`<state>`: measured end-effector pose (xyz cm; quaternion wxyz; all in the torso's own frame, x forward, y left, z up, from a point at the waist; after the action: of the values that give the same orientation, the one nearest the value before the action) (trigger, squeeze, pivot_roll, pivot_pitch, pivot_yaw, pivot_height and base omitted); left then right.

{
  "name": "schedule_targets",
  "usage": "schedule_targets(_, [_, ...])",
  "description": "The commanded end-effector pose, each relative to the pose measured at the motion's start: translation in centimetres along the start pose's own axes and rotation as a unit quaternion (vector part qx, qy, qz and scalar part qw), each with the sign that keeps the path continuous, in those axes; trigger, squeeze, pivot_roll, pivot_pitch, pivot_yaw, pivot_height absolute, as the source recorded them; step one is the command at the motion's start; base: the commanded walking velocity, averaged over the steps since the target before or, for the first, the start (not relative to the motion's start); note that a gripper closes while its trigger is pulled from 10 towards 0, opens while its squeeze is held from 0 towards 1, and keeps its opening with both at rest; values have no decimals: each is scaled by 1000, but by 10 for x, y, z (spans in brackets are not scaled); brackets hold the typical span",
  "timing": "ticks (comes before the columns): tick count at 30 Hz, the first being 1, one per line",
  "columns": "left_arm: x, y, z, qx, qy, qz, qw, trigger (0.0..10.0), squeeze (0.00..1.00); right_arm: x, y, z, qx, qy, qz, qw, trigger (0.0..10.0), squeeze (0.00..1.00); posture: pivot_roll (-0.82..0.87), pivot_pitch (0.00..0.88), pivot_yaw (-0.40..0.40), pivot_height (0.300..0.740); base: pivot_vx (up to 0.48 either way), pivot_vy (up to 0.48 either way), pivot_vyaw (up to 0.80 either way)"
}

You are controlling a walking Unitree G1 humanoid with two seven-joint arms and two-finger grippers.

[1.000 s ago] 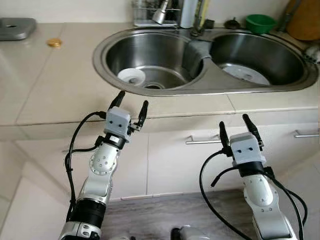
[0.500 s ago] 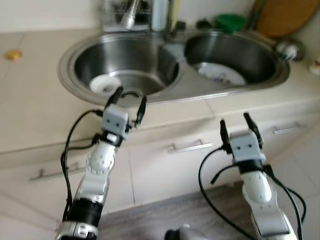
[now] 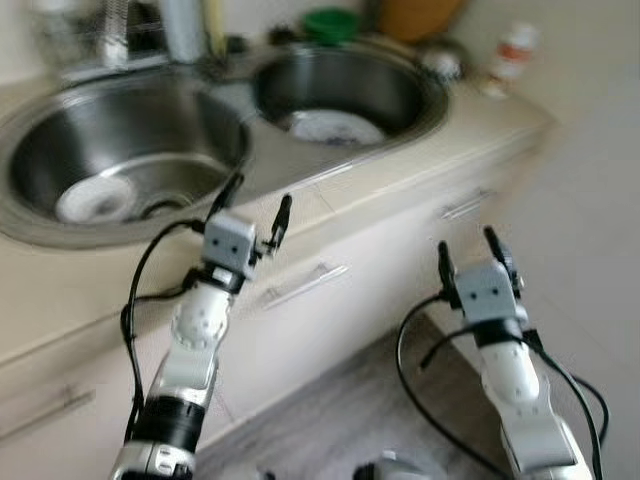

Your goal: Kitchen organization

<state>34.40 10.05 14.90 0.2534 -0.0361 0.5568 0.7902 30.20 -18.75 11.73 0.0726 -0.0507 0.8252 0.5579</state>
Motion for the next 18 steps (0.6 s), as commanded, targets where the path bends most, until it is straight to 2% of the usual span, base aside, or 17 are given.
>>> schedule_targets(1, [3, -6, 6, -10, 1, 14, 1000, 10000, 0, -1, 4, 3, -5, -1, -6, 1000, 10000, 0, 55, 0, -40, 740, 0, 0, -800])
schedule_targets(3, [3, -6, 6, -10, 1, 14, 1000, 10000, 0, -1, 4, 3, -5, -1, -6, 1000, 10000, 0, 55, 0, -40, 740, 0, 0, -800])
schedule_targets(5, [3, 2, 1, -37, -14, -9, 999, 10000, 0, -3, 12, -2, -25, -18, -30, 999, 10000, 0, 57, 0, -37, 740, 0, 0, -800])
schedule_targets(7, [3, 6, -1, -48, -22, -19, 998, 10000, 0, -4, 15, -5, -34, -26, -40, 998, 10000, 0, 57, 0, -37, 740, 0, 0, -800])
schedule_targets(14, [4, 4, -2, -47, -22, -16, 999, 10000, 0, -4, 13, -3, -37, -26, -36, 998, 10000, 0, 58, 0, -35, 740, 0, 0, 0])
schedule_targets(18, [5, 2, -2, -47, -21, -12, 999, 10000, 0, -5, 11, -2, -32, -24, -33, 999, 10000, 0, 60, 0, -35, 740, 0, -480, -784])
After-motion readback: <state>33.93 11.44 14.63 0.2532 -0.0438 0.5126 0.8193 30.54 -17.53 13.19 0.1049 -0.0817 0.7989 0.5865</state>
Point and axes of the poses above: a point about 5 cm out from each wrist's last joint towards the gripper, its own x axis pointing back from the gripper into the wrist, its own y axis along the axis of the wrist's last joint, z = x × y, the point moved 6 cm from there along -x, pointing out of the wrist towards the gripper, and after that the axes turned 8 degrees about -x, right-handed, at the moved point
